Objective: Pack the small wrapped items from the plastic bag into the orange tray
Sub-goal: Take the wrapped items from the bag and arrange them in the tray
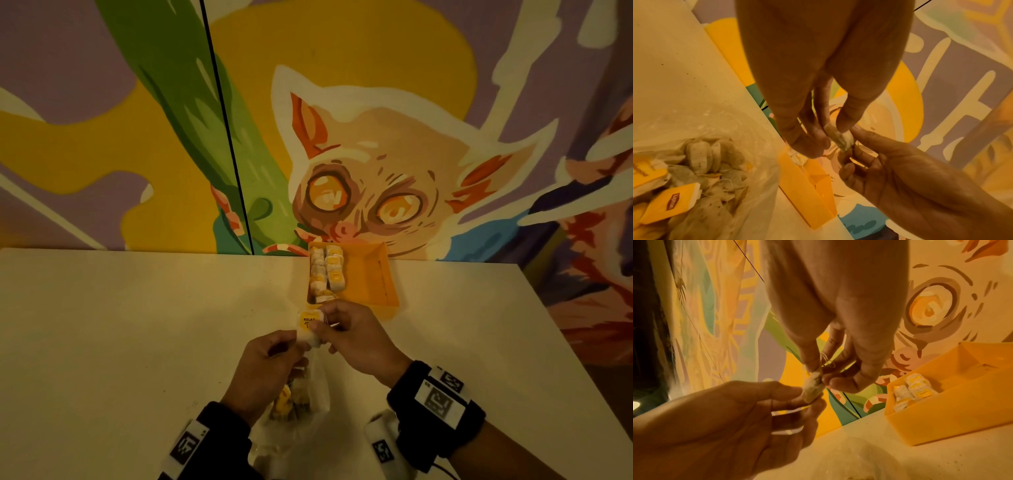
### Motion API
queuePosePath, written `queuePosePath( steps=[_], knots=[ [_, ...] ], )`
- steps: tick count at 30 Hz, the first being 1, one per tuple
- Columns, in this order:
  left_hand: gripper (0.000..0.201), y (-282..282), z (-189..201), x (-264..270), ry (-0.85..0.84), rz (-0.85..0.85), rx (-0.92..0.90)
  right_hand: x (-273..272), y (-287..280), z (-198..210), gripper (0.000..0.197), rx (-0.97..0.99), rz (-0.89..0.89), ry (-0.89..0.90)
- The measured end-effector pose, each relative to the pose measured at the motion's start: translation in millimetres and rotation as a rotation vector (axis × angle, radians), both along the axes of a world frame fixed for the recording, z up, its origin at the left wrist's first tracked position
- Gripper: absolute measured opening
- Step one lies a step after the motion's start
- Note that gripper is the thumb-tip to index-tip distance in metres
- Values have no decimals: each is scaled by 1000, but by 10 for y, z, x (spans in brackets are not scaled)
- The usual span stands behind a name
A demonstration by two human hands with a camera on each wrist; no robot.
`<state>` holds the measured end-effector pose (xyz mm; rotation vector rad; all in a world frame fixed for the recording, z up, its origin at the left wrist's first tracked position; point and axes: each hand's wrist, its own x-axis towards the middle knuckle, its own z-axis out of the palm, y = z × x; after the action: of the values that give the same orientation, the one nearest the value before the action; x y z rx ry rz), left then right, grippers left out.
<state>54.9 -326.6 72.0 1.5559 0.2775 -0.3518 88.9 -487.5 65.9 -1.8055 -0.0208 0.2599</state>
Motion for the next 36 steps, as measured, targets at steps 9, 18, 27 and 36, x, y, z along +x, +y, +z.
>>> queuePosePath(
  steps=[9,18,27,36],
  knots=[
    [18,200,-220,43,153,-37,88,1005,-483,-298,10,-303,-24,89],
    [17,366,-351,122,217,-9,94,1776,-629,-692,31,-523,8,369],
    [22,418,-431,136,298,5,132,2067,-538,-965,32,-563,55,458],
    [15,350,-404,144,257,-15,180,2074,-521,-891,22,-587,41,387]
  ],
)
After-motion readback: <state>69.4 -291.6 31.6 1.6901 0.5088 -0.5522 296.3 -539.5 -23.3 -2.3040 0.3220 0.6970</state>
